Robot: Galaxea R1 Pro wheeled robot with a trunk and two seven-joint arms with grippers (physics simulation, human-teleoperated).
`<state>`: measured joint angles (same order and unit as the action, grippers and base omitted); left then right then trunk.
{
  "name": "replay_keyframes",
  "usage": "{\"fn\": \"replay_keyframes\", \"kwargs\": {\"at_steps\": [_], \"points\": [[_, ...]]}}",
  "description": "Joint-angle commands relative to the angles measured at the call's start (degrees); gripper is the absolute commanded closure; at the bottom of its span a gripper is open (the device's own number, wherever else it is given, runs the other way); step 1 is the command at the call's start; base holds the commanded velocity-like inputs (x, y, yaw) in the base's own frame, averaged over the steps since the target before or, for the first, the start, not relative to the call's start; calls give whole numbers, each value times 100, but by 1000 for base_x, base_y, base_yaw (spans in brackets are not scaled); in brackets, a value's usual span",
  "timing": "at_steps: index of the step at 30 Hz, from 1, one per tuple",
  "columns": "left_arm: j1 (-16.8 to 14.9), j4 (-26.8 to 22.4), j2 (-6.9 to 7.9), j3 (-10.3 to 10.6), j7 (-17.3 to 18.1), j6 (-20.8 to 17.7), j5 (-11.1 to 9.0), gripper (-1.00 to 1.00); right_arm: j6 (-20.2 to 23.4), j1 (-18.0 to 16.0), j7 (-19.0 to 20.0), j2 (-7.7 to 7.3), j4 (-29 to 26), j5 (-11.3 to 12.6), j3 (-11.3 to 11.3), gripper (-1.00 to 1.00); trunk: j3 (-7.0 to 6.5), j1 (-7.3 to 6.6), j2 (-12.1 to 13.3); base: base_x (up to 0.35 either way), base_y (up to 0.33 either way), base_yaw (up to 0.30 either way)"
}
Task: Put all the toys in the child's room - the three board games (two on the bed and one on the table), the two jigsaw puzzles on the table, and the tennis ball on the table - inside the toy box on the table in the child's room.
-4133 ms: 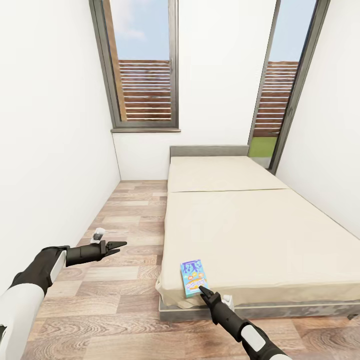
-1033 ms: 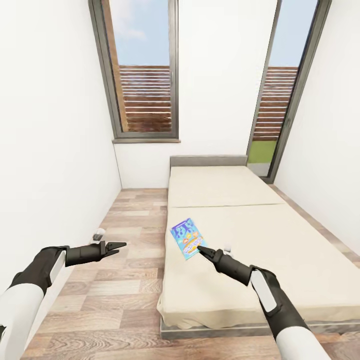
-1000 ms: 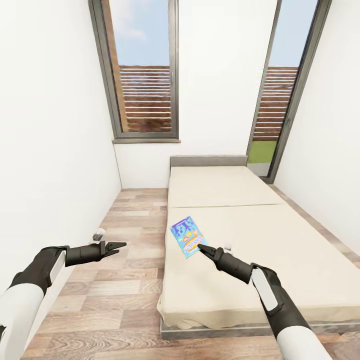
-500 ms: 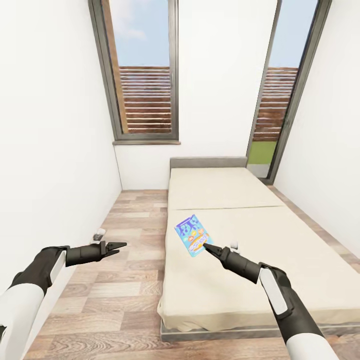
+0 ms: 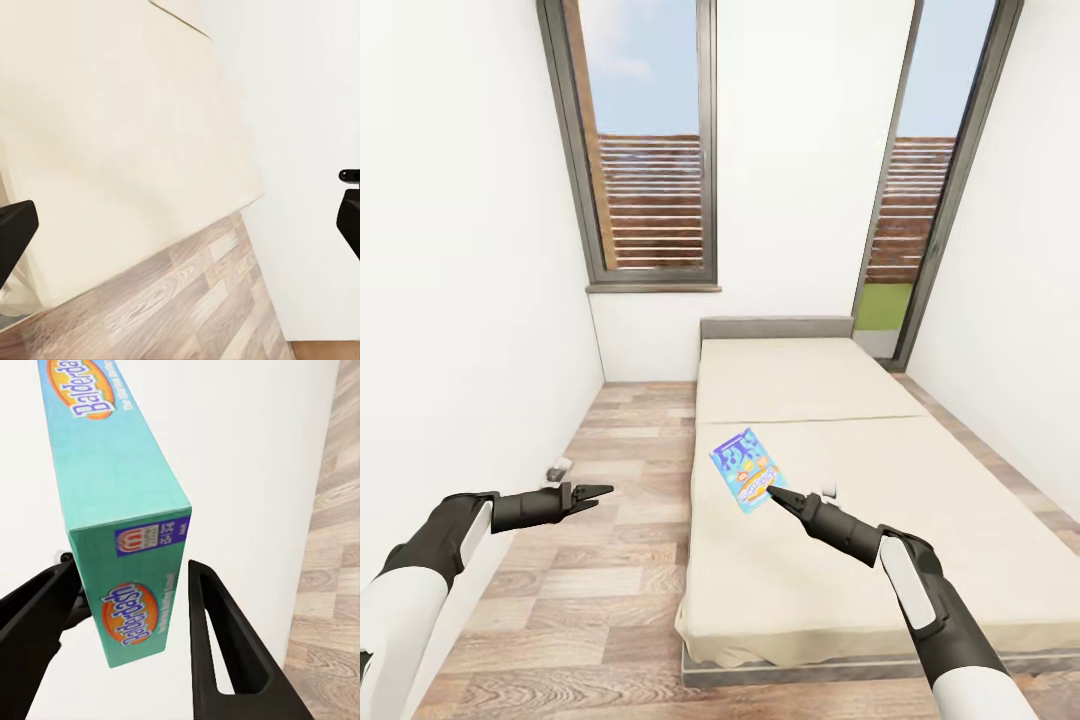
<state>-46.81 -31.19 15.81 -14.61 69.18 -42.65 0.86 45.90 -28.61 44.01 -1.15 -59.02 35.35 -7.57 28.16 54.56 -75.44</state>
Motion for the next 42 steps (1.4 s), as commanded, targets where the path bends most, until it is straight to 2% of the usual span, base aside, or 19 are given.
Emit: {"fn": "replay_keyframes", "kwargs": {"at_steps": [1, 21, 28, 37, 42], "points": [[-4, -1, -2, -16, 20, -57, 10, -100, 25, -4, 14, 1, 2, 2, -7, 100, -12, -23, 38, 0, 0, -8], [-4, -1, -10, -28, -1, -59, 16, -100, -20, -4, 46, -4, 34, 11, -26, 100, -372, -462, 840, 0, 0, -240], [-4, -1, -8, -31, -318, -59, 8, -100, -157, -4, 47, 0, 55, 15, -25, 100, -497, -616, 1121, 0, 0, -279], [-4, -1, -8, -30, -390, -54, 2, -100, -177, -4, 47, -4, 62, 16, -36, 100, -659, -813, 1482, 0, 0, -279], [-4, -1, -8, -25, -398, -54, 10, -100, -220, 0, 51, -4, 66, 17, -199, 100, -749, -923, 1683, 0, 0, -279]]}}
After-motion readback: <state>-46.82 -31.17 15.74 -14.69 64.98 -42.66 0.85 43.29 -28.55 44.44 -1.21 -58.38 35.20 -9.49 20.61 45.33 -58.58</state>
